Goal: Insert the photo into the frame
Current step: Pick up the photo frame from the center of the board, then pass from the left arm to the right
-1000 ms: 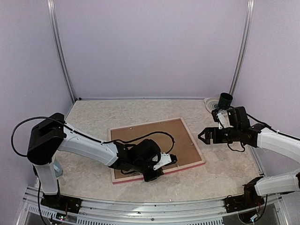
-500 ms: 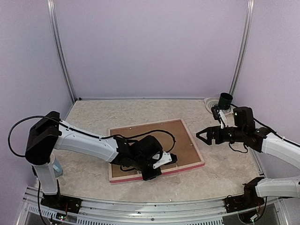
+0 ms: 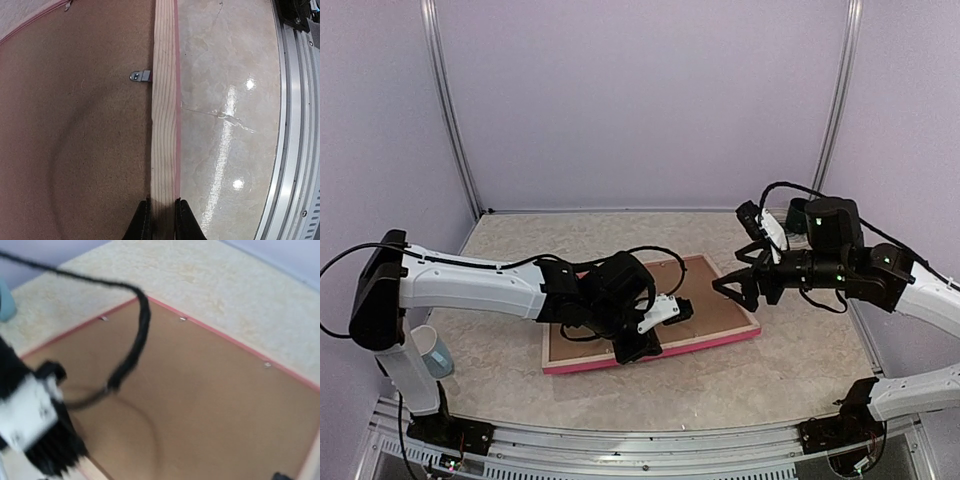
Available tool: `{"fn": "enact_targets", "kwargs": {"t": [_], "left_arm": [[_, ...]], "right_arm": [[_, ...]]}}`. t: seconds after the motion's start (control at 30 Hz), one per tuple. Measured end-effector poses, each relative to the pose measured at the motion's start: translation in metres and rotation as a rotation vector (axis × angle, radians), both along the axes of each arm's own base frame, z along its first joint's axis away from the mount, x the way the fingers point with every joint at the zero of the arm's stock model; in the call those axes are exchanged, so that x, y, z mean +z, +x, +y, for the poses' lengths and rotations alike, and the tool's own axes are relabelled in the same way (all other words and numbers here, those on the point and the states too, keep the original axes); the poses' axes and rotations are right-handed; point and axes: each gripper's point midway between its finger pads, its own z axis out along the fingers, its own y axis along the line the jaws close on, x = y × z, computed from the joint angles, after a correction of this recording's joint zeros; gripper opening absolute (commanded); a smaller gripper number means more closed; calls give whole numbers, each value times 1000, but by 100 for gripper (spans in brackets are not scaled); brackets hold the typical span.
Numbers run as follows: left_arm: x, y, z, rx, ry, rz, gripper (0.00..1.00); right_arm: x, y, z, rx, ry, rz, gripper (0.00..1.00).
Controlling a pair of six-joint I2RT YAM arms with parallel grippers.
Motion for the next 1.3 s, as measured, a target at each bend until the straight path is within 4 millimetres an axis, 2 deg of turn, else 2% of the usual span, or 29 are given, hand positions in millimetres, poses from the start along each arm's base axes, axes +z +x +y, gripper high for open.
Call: {"fn": "enact_targets", "kwargs": {"t": [0.13, 0.37, 0.5, 0.6, 0.67, 0.77, 0.9, 1.07, 1.3], "left_arm": [[16, 6, 9, 12, -34, 36, 0], [55, 20, 23, 54, -98, 65, 0], [73, 30, 28, 67, -136, 86, 0], [81, 35, 32, 73, -143, 103, 0], [87, 38, 34, 77, -141, 106, 0], [97, 42, 34, 81, -143, 103, 0], [100, 44, 33, 80, -134, 108, 0], [95, 41, 31, 64, -114, 132, 0], [93, 39, 33, 54, -106, 148, 0]], "right_arm": [[-8, -7, 0, 27, -97, -68, 96], [-20, -19, -1, 97, -210, -179, 98], [-17, -38, 3, 188, -245, -288, 98], [-16, -42, 7, 222, -289, -362, 99], [-21, -37, 8, 223, -343, -401, 99], [-40, -23, 9, 216, -460, -434, 99], [-58, -10, 8, 217, -586, -471, 99], [-52, 3, 7, 204, -658, -570, 98], [-48, 11, 13, 234, -713, -663, 90]]}}
